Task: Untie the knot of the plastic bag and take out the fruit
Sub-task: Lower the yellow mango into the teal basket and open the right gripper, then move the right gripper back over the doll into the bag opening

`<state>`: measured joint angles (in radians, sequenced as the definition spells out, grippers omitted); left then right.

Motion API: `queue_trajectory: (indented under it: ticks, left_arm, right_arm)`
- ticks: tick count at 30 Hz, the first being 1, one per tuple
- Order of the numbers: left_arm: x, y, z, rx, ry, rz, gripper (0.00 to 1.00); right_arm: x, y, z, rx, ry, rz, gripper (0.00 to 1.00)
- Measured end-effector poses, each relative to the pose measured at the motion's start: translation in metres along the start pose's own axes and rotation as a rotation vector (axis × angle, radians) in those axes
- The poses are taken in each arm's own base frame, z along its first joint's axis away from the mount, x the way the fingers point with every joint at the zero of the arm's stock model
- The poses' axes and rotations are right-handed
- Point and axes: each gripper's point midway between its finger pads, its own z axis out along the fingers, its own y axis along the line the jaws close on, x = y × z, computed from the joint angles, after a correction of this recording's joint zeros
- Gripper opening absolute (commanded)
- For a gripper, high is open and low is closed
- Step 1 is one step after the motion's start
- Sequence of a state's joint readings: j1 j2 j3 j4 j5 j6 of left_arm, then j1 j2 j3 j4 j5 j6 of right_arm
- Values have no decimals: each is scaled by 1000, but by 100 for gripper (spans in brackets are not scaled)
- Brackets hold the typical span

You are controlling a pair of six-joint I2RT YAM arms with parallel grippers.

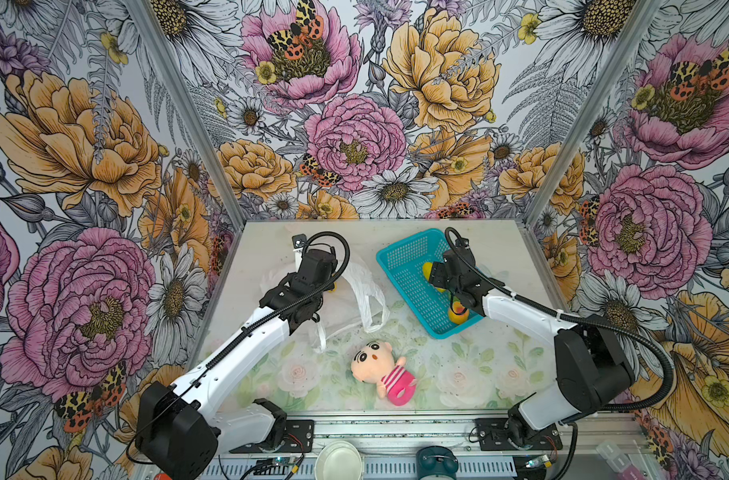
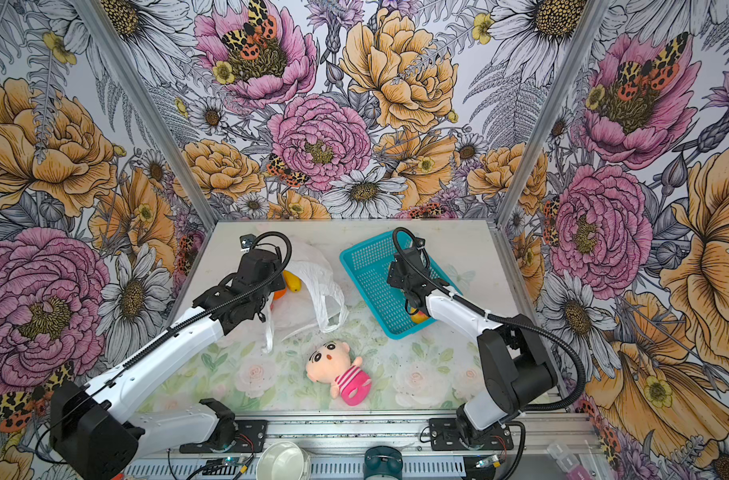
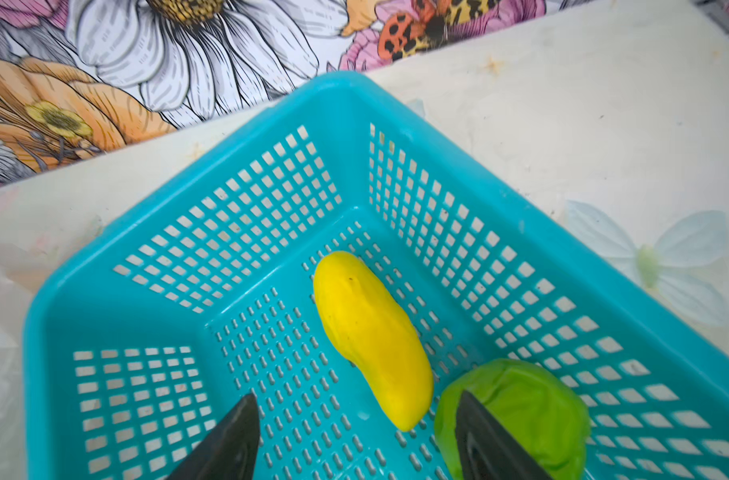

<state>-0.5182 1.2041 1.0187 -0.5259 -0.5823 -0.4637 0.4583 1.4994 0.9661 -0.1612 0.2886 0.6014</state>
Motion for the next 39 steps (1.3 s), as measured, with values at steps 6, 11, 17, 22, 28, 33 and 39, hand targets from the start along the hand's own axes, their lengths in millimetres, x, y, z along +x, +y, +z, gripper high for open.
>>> queue_trajectory:
  ticks: [6, 11, 17, 22, 28, 33, 39]
  left_arm:
    - [0, 0, 0, 0, 0, 0, 0]
    - [0, 0, 0, 0, 0, 0, 0]
    - [0, 0, 0, 0, 0, 0, 0]
    - [0, 0, 0, 0, 0, 0, 0]
    - [0, 0, 0, 0, 0, 0, 0]
    - [0, 0, 0, 0, 0, 0, 0]
    - [0, 0, 0, 0, 0, 0, 0]
  right_arm:
    - [-21, 33, -64, -104, -150, -44, 73]
    - [-26, 68, -117, -256, -269, -105, 63]
    - [-3, 117, -162, -474, -348, -253, 56]
    - [29, 167, -206, -670, -394, -422, 54]
    - [75, 219, -232, -829, -435, -591, 51]
    - [114, 236, -203, -822, -379, -682, 47]
    - [151, 245, -168, -797, -314, -729, 39]
